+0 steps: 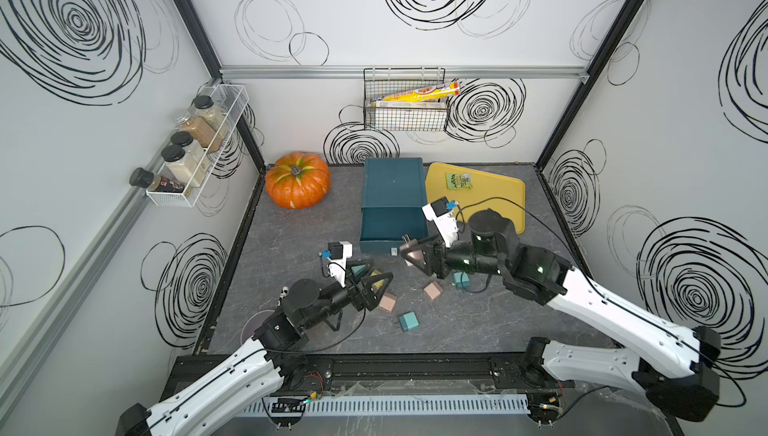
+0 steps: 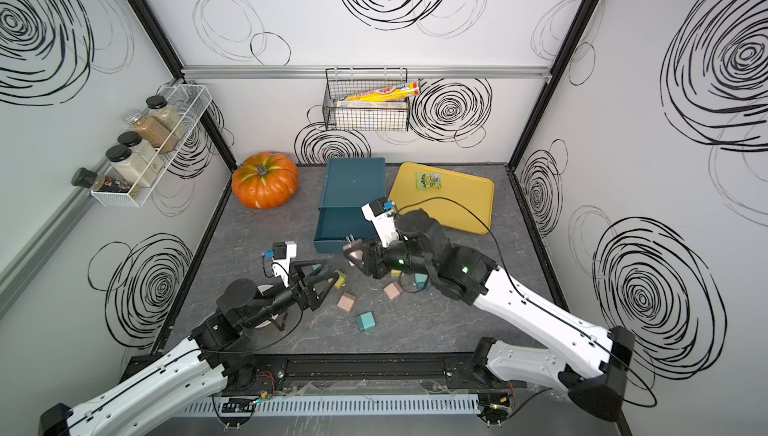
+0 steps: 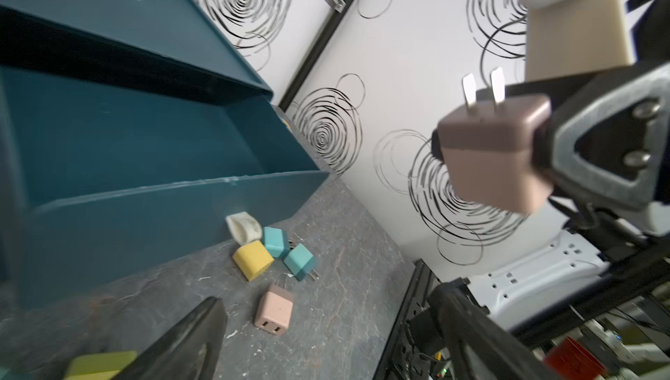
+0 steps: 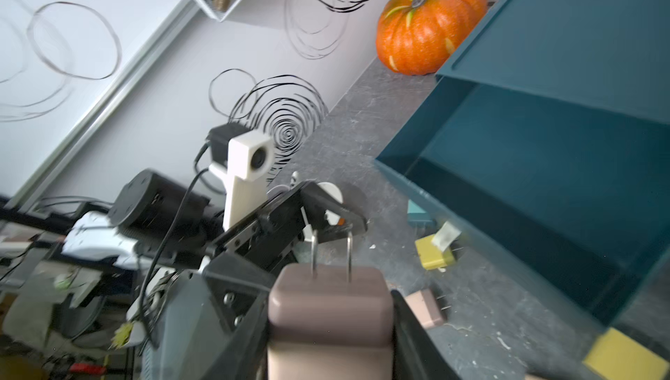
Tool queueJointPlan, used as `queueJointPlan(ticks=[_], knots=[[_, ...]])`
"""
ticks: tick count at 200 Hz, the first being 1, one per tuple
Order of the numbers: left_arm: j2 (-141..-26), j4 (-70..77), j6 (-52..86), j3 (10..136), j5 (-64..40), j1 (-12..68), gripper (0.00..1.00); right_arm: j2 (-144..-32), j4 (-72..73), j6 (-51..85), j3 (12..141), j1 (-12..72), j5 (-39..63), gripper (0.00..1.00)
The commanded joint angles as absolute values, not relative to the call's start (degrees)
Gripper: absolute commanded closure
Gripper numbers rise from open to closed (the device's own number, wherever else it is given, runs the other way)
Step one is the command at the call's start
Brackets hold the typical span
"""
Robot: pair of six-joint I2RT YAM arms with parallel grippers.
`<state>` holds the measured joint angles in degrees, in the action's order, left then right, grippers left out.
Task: Place the plugs into the drawer by color
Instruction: Place the plug in the drawer.
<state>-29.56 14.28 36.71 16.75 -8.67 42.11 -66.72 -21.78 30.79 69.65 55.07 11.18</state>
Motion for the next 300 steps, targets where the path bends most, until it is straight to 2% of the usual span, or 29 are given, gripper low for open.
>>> queueJointPlan(ticks=[1,26,71,140,249,300], knots=[[-30.18,9.34,36.26,18.92,-1.3,41.39,0.02,-75.26,-34.35,28.38,80.06,54.49,-2.27,0.83],[-32.43,10.55,36.34,18.8,-3.16,41.35,0.02,-85.54,-43.81,28.68,89.98,54.49,-12.81,0.84],[-34.31,10.47,36.3,19.02,-3.56,41.29,0.02,-98.43,-54.91,29.09,102.63,54.48,-20.47,0.84],[-35.39,10.46,36.48,19.47,-4.23,41.27,0.02,-109.38,-63.64,30.21,111.13,52.48,-21.35,0.83],[-37.7,9.73,37.03,19.77,-1.05,41.17,0.01,-116.13,-67.66,30.85,115.25,50.48,-20.22,0.79],[-37.31,9.4,37.21,19.76,-0.41,41.19,0.01,-117.69,-67.49,29.93,115.27,49.91,-18.94,0.73]])
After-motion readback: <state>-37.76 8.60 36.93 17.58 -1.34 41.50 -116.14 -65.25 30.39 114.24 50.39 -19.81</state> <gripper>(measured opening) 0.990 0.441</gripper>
